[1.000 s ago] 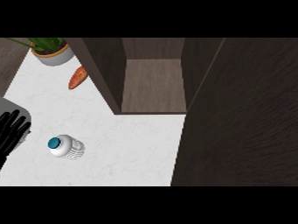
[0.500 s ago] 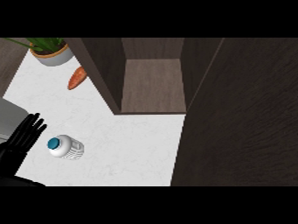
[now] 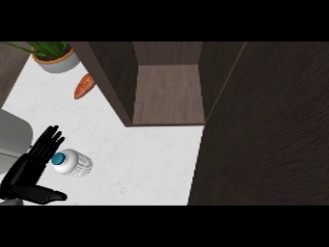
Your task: Pick up the bottled water, place it into the cabinet and close the cabinet
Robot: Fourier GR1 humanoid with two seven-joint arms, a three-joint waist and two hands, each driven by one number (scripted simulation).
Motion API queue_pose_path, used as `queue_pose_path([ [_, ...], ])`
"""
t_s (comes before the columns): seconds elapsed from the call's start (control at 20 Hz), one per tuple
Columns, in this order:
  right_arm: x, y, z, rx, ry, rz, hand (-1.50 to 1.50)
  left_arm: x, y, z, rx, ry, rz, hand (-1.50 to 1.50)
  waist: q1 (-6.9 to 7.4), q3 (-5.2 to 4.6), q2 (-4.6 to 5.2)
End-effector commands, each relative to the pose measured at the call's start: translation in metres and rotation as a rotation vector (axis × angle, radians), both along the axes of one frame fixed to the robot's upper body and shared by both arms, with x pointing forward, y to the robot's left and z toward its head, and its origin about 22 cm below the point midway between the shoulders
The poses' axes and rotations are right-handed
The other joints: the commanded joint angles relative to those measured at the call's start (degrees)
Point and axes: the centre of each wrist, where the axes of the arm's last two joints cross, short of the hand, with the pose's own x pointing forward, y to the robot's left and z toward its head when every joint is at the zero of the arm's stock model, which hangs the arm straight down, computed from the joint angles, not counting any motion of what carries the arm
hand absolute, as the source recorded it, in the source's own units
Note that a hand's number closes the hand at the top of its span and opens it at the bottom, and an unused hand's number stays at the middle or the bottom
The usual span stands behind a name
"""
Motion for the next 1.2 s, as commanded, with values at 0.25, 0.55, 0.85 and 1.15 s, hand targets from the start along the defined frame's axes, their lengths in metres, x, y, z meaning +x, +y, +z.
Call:
queue_pose_path([
  [0.25, -0.017, -0.005, 0.011, -0.028, -0.074, -0.060, -1.50, 0.000, -0.002, -0.037, -0.017, -0.017, 0.004, -1.50, 0.27, 0.06, -0.02],
  [0.55, -0.022, -0.009, 0.012, -0.050, -0.047, -0.061, -1.50, 0.013, -0.009, -0.050, -0.048, -0.032, 0.036, -1.50, -0.58, -0.05, 0.12],
  [0.85, -0.017, -0.013, 0.020, -0.032, -0.061, -0.065, -1.50, 0.027, -0.029, -0.053, -0.100, -0.085, 0.085, -1.50, -0.23, -0.04, 0.17],
  [1.15, -0.018, -0.009, 0.011, -0.039, -0.061, -0.051, -1.50, 0.024, -0.046, -0.063, -0.183, -0.074, -0.005, 1.50, -0.33, -0.01, 0.01],
])
